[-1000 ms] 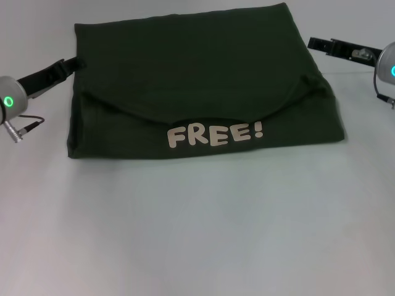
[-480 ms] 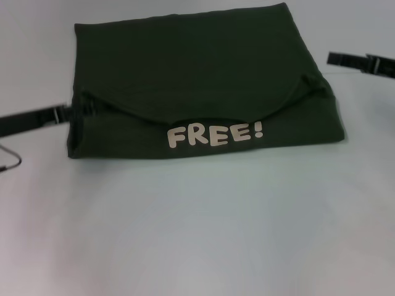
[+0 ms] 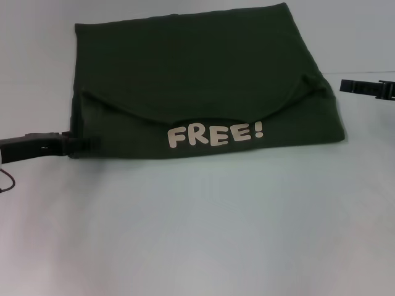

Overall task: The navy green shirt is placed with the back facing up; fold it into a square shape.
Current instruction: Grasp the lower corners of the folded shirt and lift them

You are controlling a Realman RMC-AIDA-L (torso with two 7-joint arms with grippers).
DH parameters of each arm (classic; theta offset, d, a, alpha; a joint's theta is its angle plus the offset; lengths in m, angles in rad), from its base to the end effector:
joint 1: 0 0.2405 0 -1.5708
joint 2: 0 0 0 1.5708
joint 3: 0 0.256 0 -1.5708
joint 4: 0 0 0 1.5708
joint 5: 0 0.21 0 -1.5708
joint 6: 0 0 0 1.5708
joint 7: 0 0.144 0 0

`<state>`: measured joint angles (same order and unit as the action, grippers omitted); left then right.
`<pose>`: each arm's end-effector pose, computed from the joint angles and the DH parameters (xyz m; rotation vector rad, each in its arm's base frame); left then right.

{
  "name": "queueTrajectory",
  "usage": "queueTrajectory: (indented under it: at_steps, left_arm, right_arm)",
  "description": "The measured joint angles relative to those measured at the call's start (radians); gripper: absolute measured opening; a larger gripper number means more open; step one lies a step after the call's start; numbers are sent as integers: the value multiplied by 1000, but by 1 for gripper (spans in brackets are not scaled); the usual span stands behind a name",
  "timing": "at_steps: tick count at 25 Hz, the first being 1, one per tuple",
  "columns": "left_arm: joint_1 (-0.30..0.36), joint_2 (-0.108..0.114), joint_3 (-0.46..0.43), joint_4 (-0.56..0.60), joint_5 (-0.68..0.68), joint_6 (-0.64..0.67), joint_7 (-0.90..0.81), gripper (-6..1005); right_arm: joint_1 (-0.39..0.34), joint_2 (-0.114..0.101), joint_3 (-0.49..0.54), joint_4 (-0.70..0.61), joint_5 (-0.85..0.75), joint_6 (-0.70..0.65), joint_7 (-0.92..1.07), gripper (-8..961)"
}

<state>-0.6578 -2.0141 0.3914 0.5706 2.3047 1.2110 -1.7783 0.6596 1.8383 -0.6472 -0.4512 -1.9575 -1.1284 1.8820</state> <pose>-0.3104 0.3880 0.0353 -2.2536 -1.2022 -0.4766 0.3086 0.4176 0.0896 -2.1279 1.2429 0.6008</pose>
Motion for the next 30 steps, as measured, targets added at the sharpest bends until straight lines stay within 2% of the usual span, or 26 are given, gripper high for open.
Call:
queueTrajectory:
  at_steps: [7,13,16,30]
  left_arm:
    - [2,-18,62,-4,0,-113,179,848]
    - [-3,-34,179,-16,1,-254,195,848]
    - [-4,-40,218,-18,2,-282,192,847]
    - [-25,-42,226,-51,-6,-305,196,843]
  right_arm:
    - [-3,-1,0,4,-18,1,2,770]
    - [-6,-1,-1,9,-18,3,5,771]
    - [-8,-1,-2,9,-19,3,8,771]
    - [-6,-1,-2,9,-27,4,15,770]
